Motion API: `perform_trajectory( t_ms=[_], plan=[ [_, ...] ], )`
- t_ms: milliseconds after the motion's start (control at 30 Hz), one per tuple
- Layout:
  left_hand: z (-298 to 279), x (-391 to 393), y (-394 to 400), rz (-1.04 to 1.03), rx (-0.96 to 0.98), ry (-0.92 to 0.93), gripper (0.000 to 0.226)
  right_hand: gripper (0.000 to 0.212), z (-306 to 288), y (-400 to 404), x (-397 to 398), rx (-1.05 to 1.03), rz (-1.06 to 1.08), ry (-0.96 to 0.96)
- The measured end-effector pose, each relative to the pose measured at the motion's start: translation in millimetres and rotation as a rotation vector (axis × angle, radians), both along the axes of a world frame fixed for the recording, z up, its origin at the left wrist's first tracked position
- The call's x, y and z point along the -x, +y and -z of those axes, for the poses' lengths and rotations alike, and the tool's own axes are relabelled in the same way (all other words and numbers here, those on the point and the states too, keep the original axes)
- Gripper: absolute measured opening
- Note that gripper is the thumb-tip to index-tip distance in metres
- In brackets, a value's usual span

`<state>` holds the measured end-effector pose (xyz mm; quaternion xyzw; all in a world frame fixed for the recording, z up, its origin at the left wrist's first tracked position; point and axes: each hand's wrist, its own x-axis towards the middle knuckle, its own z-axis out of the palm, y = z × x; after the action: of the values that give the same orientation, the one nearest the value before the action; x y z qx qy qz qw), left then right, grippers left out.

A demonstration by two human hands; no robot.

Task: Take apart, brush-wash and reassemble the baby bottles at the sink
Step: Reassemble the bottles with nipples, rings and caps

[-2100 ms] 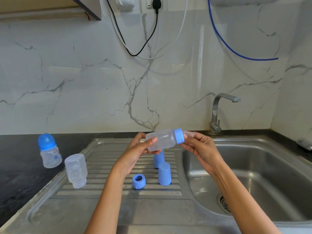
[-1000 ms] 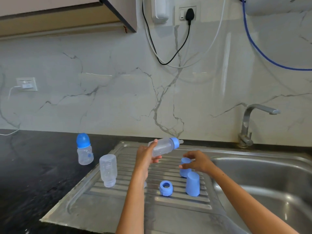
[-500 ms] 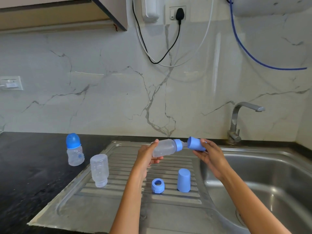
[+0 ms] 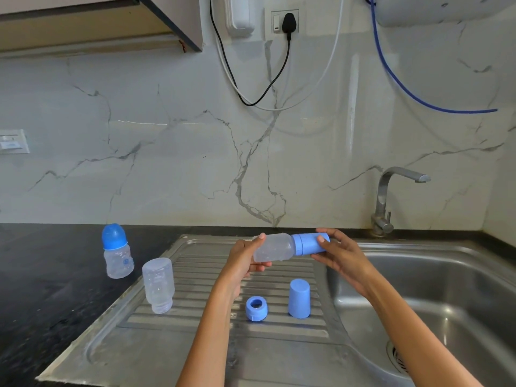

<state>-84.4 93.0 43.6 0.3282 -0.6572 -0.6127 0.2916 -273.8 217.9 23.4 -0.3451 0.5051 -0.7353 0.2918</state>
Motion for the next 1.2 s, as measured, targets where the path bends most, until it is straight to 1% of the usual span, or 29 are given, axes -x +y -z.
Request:
perform_trajectory(
  t_ms=[133,300,400,467,633,700,833,933,1000,1100,1200],
  plan=[
    [1,1,-1,0.025,0.010,0.017,0.040,0.030,-1,2,2,-0.002,-0.009,0.013],
    [3,1,0,0.063,0.018,0.030,0.041,0.043,2,6,8,-0.010,-0.020,-0.012],
    [5,3,-1,0.087,0.034,0.021,0.046,0.043,0,8,10,-0.010,-0.009,-0.022],
    [5,4,0,0.103,0.052,0.008,0.045,0.043,-1,8,11,-0.022,0.005,-0.022],
    [5,5,3,0.100,0.095,-0.031,0.047,0.047,5,7,7,-0.189,0.021,0.048],
    [4,5,1,0.102,0.100,-0.029,0.048,0.043,4,7,4,-0.225,0.039,0.058],
    [6,4,-4,0.087,0.062,0.012,0.051,0.040,-7,8,-1,-0.167,0.082,0.056],
    [4,2,-4,0.057,0.027,0.032,0.055,0.032,-10,11,-4,-0.092,-0.014,-0.015],
    [3,-1,-3,0.071,0.020,0.037,0.052,0.035,-9,14,-5,-0.087,-0.044,-0.012],
    [2,-4,-2,0.095,0.036,0.032,0.050,0.043,-7,18,-5,-0.135,0.010,0.084],
    [2,-4,-3,0.112,0.051,0.034,0.051,0.049,-6,20,-5,-0.133,0.023,0.096]
  ],
)
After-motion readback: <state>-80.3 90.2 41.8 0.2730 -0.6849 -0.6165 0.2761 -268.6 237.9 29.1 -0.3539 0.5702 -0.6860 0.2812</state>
